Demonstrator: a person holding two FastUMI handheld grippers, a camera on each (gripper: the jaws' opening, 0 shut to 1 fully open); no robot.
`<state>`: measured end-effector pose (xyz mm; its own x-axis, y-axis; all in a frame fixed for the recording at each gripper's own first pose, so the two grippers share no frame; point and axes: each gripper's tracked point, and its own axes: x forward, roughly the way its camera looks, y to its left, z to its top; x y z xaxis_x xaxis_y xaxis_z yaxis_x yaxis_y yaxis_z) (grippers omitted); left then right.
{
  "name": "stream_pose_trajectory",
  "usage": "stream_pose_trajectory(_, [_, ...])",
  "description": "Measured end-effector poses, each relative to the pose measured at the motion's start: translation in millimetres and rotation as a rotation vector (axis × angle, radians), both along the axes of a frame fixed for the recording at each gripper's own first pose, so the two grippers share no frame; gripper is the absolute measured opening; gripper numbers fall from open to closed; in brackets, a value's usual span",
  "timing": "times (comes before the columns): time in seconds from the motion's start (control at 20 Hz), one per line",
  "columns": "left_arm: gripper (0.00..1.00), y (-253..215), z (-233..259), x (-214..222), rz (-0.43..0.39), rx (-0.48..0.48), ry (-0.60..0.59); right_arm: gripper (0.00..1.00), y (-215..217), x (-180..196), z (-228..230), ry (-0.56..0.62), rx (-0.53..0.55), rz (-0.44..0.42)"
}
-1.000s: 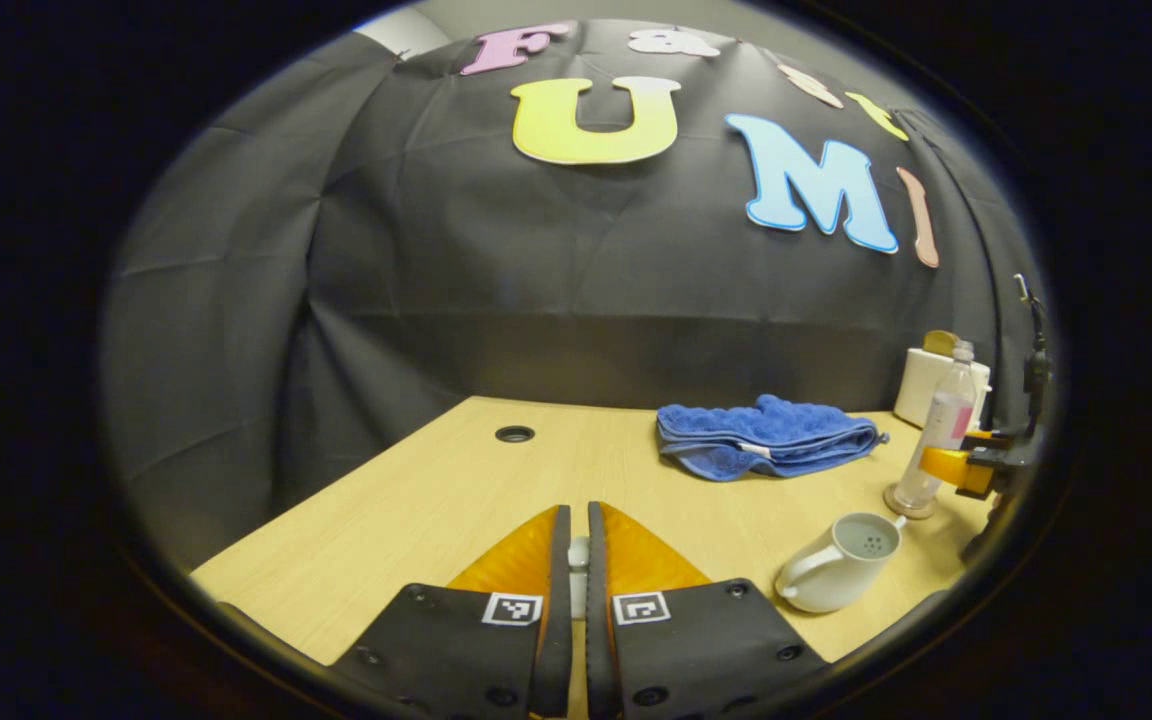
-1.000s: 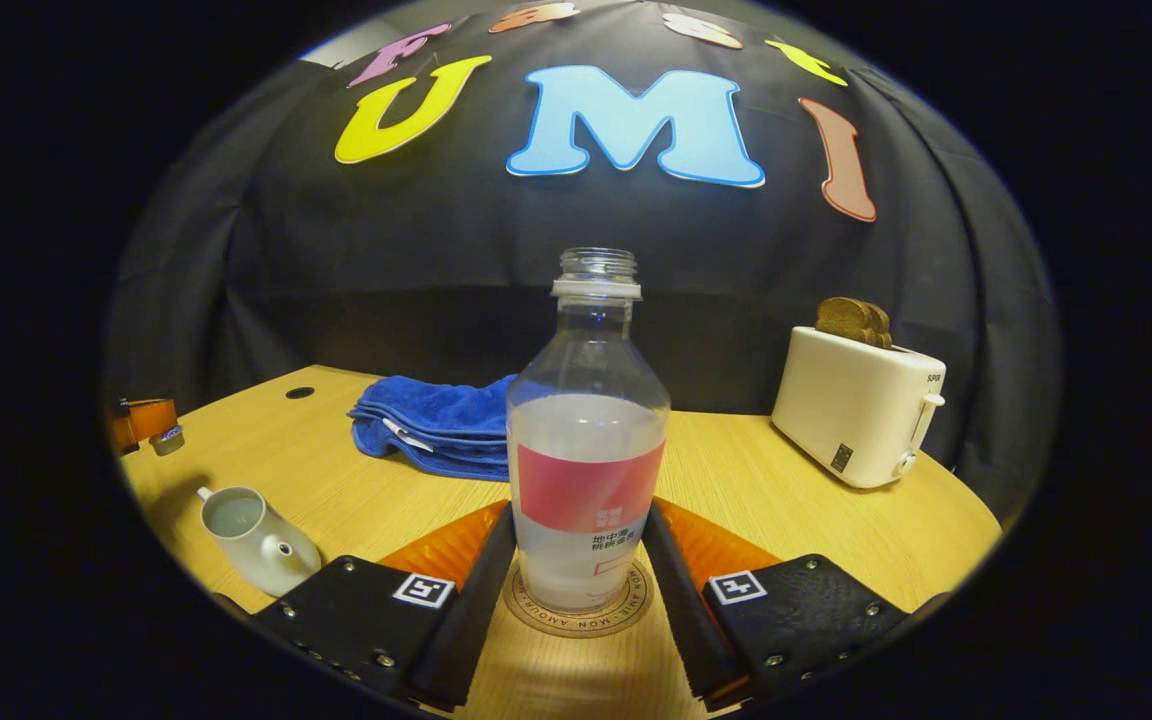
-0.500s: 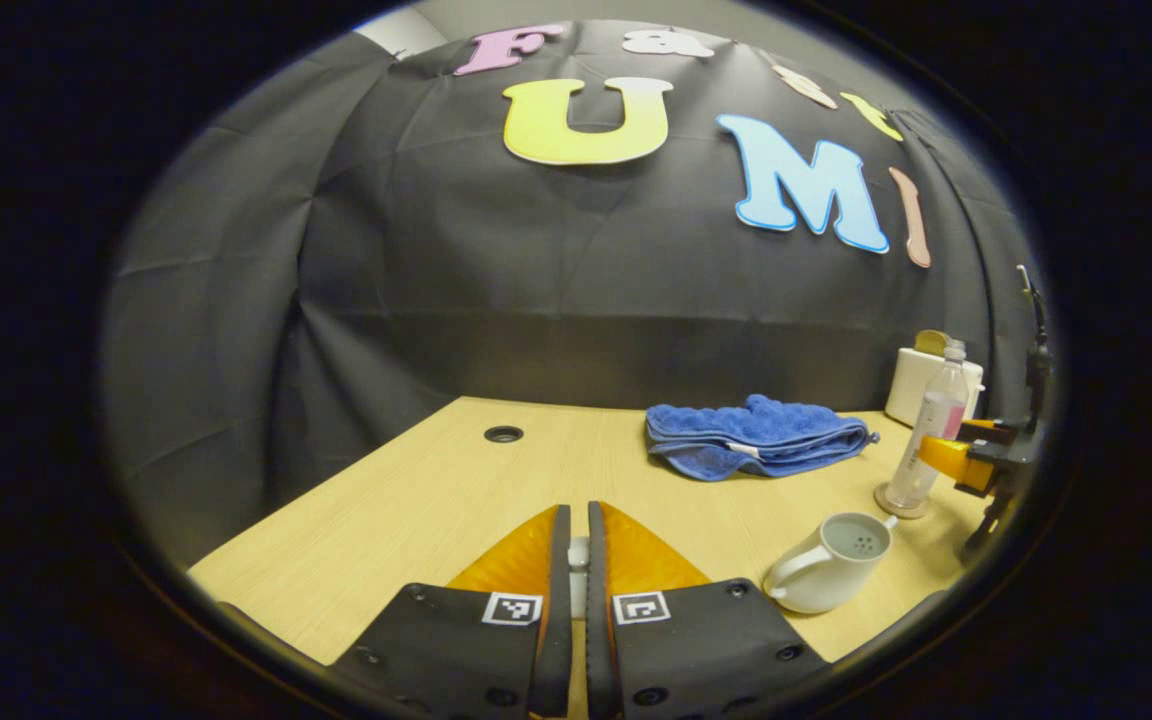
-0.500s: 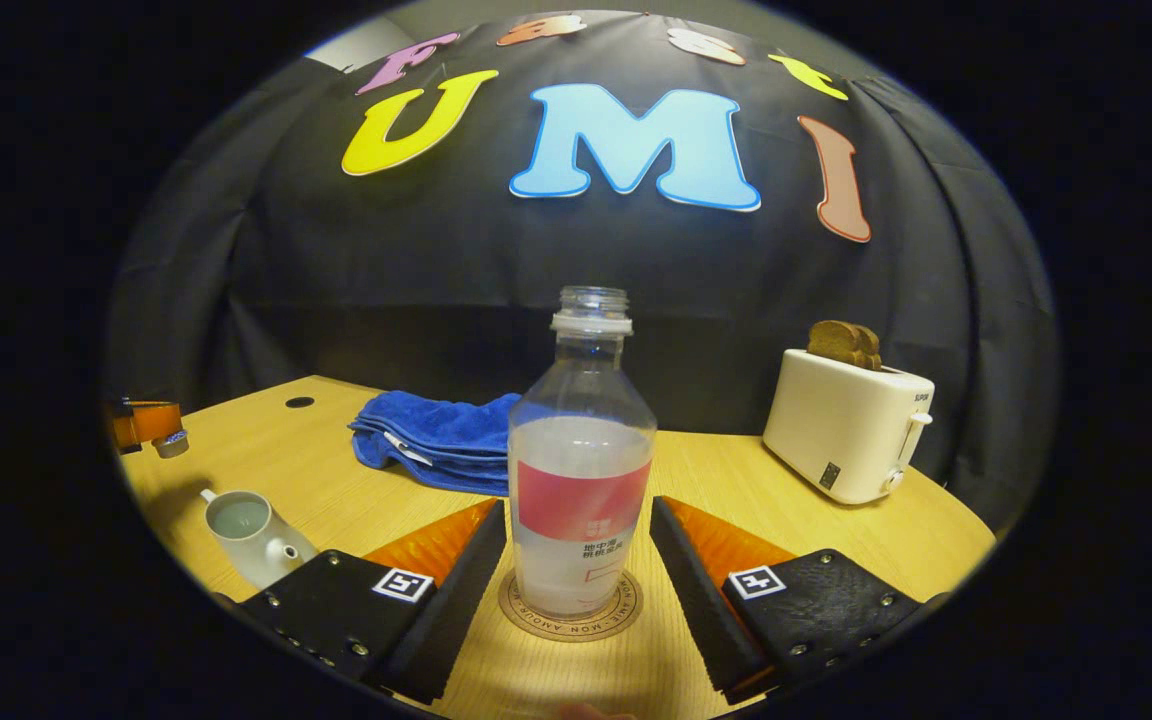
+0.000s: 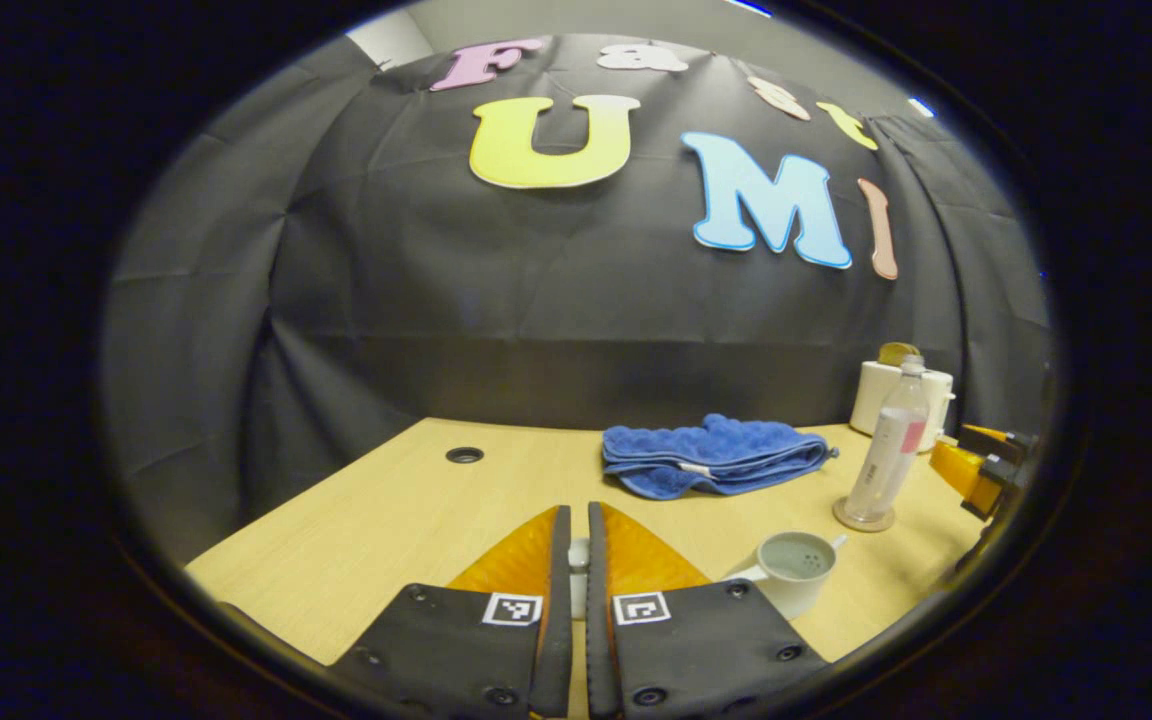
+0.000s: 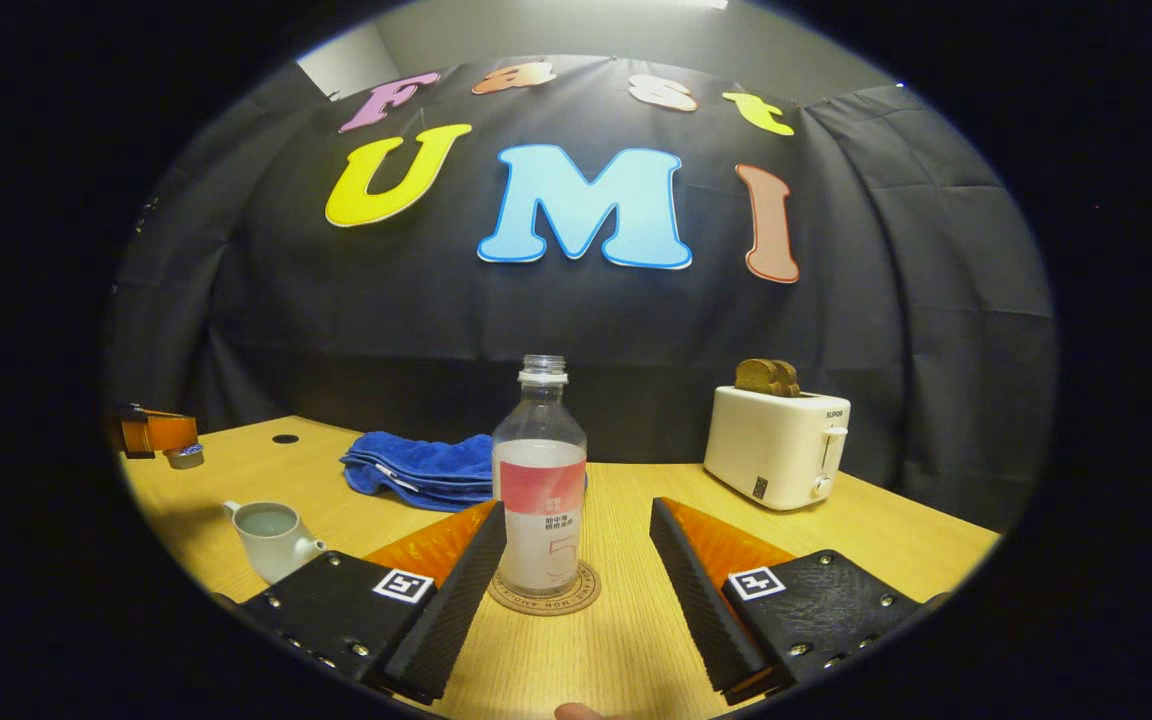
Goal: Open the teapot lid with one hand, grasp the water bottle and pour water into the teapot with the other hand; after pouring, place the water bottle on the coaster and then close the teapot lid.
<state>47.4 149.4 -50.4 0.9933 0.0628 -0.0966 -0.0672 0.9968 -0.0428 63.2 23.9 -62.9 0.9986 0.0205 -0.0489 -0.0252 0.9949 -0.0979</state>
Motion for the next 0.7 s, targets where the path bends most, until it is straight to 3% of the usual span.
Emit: stream_pose_trajectory(0.7, [0.12, -124.9, 5.2, 16.0, -0.164, 0.015, -0.036, 0.92, -19.8, -35.7, 6.8, -0.037, -0.032, 0.016])
